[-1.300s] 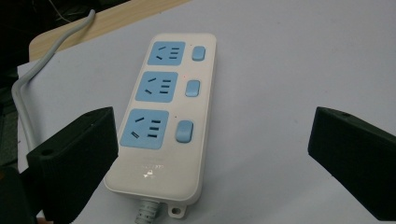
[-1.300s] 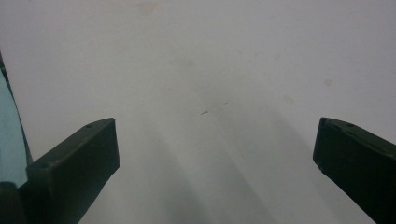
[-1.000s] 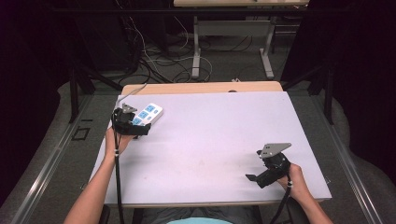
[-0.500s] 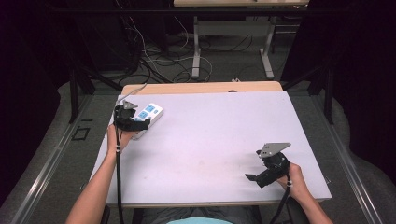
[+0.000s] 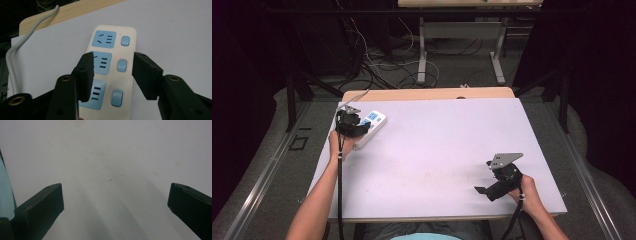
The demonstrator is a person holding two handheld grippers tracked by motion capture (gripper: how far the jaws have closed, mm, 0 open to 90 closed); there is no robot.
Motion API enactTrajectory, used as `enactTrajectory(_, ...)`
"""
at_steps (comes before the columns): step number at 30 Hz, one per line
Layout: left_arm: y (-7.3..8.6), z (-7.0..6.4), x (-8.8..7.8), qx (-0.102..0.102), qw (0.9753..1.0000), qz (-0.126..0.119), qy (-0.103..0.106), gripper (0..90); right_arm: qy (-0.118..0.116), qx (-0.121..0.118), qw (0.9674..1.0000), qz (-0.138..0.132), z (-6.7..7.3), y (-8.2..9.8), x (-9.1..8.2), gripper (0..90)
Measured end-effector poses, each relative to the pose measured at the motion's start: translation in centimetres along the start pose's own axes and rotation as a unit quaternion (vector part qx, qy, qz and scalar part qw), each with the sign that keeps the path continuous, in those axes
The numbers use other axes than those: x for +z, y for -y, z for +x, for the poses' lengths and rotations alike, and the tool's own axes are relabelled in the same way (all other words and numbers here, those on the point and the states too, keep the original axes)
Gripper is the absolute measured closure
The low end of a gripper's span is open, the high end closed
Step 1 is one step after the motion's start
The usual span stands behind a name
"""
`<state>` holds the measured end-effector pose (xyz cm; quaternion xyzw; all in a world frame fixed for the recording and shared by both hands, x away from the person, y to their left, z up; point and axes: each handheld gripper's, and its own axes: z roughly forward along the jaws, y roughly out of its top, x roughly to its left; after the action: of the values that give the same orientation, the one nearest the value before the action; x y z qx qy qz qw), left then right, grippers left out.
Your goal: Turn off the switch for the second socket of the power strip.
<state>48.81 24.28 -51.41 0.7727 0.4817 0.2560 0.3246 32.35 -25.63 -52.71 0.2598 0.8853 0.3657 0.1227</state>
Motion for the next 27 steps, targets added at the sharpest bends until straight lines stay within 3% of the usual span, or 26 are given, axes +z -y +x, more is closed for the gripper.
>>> enactTrajectory(3, 0.1, 0.3, 0.3, 0.0, 1.0, -0.007, 0.001, 61.3, 0.001, -0.002, 1.0, -0.001, 0.0, 0.0, 0.0, 0.0)
enactTrajectory(5, 0.1, 0.4, 0.5, -0.004, 1.0, -0.006, -0.001, 70.5, 0.001, 0.001, 1.0, 0.001, 0.0, 0.0, 0.0, 0.0)
enactTrajectory(7, 0.2, 0.5, 0.7, -0.004, 0.9999, -0.011, -0.003, 72.5, 0.001, 0.001, 1.0, 0.001, 0.0, 0.0, 0.0, 0.0)
enactTrajectory(13, 0.3, 0.6, 1.1, -0.003, 0.9999, -0.01, 0.008, 89.5, 0.0, -0.003, 1.0, 0.001, 0.0, 0.0, 0.1, 0.0)
enactTrajectory(17, 0.2, 0.4, 1.4, 0.001, 0.9997, -0.021, 0.007, 89.8, 0.0, 0.0, 1.0, 0.0, 0.1, 0.0, 0.1, 0.0)
enactTrajectory(27, 0.3, 0.2, 2.2, 0.003, 0.9999, -0.004, 0.011, 89.8, -0.001, 0.0, 1.0, 0.005, 0.1, 0.0, 0.1, 0.0)
